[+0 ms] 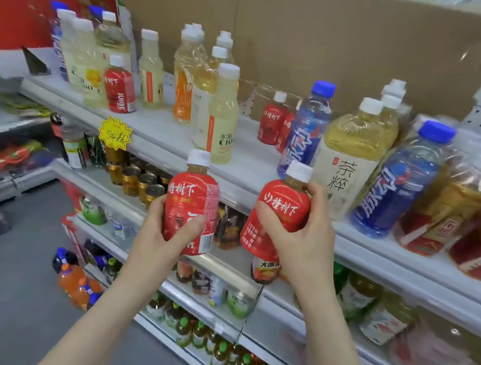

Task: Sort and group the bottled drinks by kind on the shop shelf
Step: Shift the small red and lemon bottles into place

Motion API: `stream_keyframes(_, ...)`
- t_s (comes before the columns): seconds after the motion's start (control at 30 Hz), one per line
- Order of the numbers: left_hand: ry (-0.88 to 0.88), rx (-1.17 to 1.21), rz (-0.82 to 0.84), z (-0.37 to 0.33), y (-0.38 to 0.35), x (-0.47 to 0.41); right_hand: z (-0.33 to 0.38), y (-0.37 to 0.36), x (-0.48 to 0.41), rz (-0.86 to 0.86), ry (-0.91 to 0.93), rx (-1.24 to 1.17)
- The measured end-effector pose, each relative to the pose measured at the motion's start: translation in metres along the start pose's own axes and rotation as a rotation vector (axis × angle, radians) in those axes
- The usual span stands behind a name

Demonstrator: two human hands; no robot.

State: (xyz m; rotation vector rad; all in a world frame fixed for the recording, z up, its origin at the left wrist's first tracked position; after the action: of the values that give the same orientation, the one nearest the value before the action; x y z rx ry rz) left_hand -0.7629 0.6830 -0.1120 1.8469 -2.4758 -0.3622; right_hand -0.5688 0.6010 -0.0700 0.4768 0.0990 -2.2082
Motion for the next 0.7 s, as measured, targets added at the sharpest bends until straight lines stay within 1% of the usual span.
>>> stream_keyframes(0.13,-0.035,-0.009,0.013,0.001,0.028,-0.035,0.009,-0.037,-0.034,-0.028,0.090,0.141)
stream_keyframes(0.23,-0.061,-0.007,0.021,0.001,0.038,-0.062,0.007,-0.059,-0.068,-0.048,0.104,0.229)
stream_keyframes(0.5,-0.101,-0.005,0.007,0.008,0.051,-0.135,-0.038,-0.095,-0.158,-0.069,0.051,0.369)
stream_keyframes(0.6,-0.111,-0.020,0.013,0.011,0.053,-0.157,-0.052,-0.105,-0.189,-0.055,0.044,0.379)
stream_keyframes(0.7,-0.107,-0.037,0.027,0.014,0.055,-0.173,-0.061,-0.110,-0.223,-0.035,-0.021,0.377)
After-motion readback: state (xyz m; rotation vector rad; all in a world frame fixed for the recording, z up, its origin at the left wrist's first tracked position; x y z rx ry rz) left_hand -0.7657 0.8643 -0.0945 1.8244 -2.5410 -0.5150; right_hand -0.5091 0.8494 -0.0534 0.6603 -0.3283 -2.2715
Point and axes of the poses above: each hand's wrist, its own x-axis away from the middle knuckle, its own y-axis out of the back of the hand, z = x × y, the point moved 2 cm from there along -x, towards the middle knuckle, and after that the axes turned 14 degrees about -x, right-handed, at the moved point
